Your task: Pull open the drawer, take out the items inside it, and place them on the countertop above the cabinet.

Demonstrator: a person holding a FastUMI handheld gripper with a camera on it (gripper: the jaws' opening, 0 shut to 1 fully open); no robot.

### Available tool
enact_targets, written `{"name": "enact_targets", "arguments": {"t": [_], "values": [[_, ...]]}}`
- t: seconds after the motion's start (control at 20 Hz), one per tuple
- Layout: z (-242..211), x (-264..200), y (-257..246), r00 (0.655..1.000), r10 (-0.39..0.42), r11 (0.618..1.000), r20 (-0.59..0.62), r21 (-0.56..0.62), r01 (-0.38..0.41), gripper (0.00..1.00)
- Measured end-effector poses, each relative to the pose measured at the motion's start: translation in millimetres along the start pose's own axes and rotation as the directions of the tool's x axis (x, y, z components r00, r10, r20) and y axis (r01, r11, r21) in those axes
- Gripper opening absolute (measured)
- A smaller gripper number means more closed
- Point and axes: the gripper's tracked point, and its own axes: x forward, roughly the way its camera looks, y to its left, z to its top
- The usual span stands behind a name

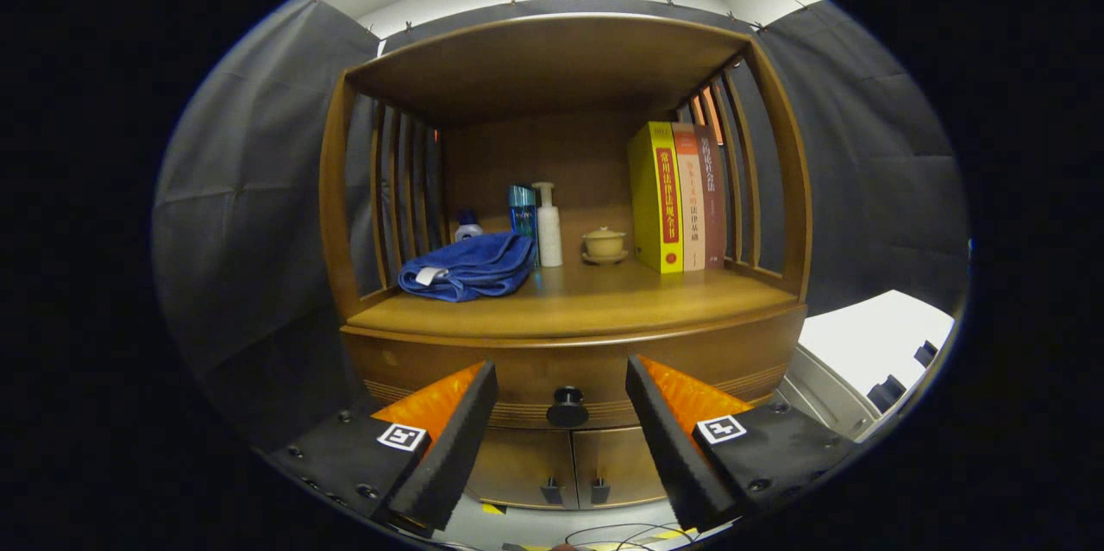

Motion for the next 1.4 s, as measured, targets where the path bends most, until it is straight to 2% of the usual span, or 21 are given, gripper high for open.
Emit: {"name": "enact_targets", "arguments": {"t": [0.35,0.8,0.95,1.1,1.2,1.4], "values": [[-47,44,-9,0.996,-0.024,1.0,-0.091,0.008,0.025,0.98],[-73,76,-8,0.99,-0.029,1.0,-0.138,-0.01,0.027,0.96],[-78,78,-5,0.987,-0.03,1.0,-0.156,-0.002,0.031,0.77],[-75,80,-6,0.99,-0.044,0.999,-0.135,-0.022,0.042,0.71],[-75,79,-7,0.988,-0.061,0.998,-0.14,-0.023,0.058,0.55],[-75,80,-7,0.989,-0.045,0.999,-0.139,-0.012,0.044,0.53]]}}
